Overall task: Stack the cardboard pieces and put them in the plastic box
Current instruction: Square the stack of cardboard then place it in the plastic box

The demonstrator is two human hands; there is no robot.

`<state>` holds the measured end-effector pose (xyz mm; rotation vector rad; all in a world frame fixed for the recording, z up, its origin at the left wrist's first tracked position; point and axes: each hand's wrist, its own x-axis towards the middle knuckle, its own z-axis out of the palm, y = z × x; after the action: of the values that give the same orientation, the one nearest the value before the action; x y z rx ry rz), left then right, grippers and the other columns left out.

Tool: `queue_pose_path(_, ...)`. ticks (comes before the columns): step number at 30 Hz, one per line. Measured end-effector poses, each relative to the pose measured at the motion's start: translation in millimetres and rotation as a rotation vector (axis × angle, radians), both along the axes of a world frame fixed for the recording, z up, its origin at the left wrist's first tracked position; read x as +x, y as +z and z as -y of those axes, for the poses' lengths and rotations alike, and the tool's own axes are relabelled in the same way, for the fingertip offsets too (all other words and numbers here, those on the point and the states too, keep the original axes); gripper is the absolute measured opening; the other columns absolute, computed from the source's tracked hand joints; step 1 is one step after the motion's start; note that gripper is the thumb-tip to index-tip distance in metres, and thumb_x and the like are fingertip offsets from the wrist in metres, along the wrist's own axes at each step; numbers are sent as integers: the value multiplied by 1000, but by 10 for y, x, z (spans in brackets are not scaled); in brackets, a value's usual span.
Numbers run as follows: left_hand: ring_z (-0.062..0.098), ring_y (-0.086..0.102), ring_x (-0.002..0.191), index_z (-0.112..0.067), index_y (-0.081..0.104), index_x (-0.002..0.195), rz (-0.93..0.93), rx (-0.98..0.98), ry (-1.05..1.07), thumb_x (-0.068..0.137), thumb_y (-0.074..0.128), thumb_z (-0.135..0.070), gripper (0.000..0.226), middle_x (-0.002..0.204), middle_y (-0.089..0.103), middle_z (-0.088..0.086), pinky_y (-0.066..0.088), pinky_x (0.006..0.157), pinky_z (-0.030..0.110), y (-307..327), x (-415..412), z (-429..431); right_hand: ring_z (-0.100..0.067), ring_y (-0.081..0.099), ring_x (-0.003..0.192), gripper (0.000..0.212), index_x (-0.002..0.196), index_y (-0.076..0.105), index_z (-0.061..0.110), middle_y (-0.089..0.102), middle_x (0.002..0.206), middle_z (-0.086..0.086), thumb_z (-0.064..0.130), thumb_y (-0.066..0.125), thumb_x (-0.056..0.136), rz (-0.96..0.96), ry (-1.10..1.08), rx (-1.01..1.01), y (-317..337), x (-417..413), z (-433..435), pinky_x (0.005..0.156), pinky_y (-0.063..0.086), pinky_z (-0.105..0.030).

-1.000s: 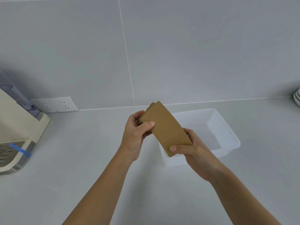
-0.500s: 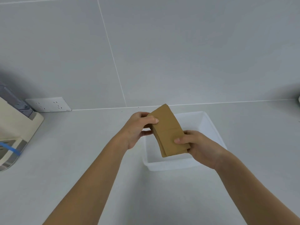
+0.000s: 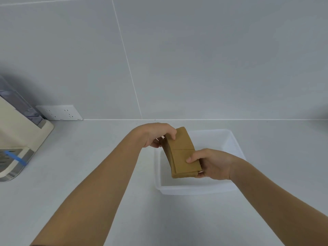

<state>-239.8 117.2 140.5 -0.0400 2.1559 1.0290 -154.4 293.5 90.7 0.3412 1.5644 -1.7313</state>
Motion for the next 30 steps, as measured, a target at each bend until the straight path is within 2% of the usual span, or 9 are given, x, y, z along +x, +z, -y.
queue_pose_path(3,21,47,83,-14,56,101,14,-128,-80,75,56,-23,27,98,49,5,45,79,29,30,8,-122,-25,62,100,53,114,61,11,63,115,-10,14,70,61,48,19,-10,-40,-44,14,86,49,-33)
queue_pose_path(6,21,40,81,-13,50,97,35,-210,-184,78,50,-19,20,97,43,4,38,75,28,47,10,-213,-26,61,103,51,111,61,12,62,118,-10,11,70,61,84,49,10,-82,-73,29,95,46,-37)
queue_pose_path(10,22,41,85,-13,52,96,49,-293,-289,80,48,-18,17,93,45,2,39,80,28,33,-28,-272,-26,60,106,46,106,65,13,64,118,-9,10,70,60,103,85,51,-158,-110,54,106,39,-38)
queue_pose_path(13,24,48,91,-13,54,102,55,-356,-346,80,51,-19,23,90,46,1,44,88,30,21,-68,-314,-30,55,119,53,111,64,10,60,129,-13,9,71,59,120,105,79,-226,-137,87,111,34,-41)
queue_pose_path(15,27,48,88,-12,52,98,66,-420,-407,77,51,-18,22,91,44,4,46,83,30,14,-85,-355,-30,56,117,56,114,63,9,57,131,-15,9,71,59,126,124,84,-270,-154,118,110,35,-42)
queue_pose_path(19,21,35,68,-9,44,86,67,-576,-581,80,44,-13,7,83,38,6,32,62,28,7,-48,-460,-29,56,118,57,116,62,10,60,129,-14,9,71,60,123,171,101,-337,-188,168,108,39,-42)
queue_pose_path(26,24,46,85,-9,43,124,39,-725,-712,81,45,-13,44,118,41,11,38,65,28,4,-49,-526,-29,59,113,55,116,62,12,63,124,-14,13,74,62,125,249,119,-352,-251,192,103,43,-40)
queue_pose_path(28,25,47,84,-10,42,128,8,-772,-738,80,46,-13,48,120,43,11,38,63,27,13,-52,-539,-27,61,107,52,115,62,10,64,121,-13,11,73,64,117,244,125,-356,-265,217,92,49,-33)
queue_pose_path(30,22,44,71,-9,46,111,0,-794,-752,80,45,-12,31,101,46,10,35,57,26,-11,-43,-553,-25,61,101,48,116,61,8,64,118,-12,6,71,69,128,200,99,-374,-261,243,80,50,-28)
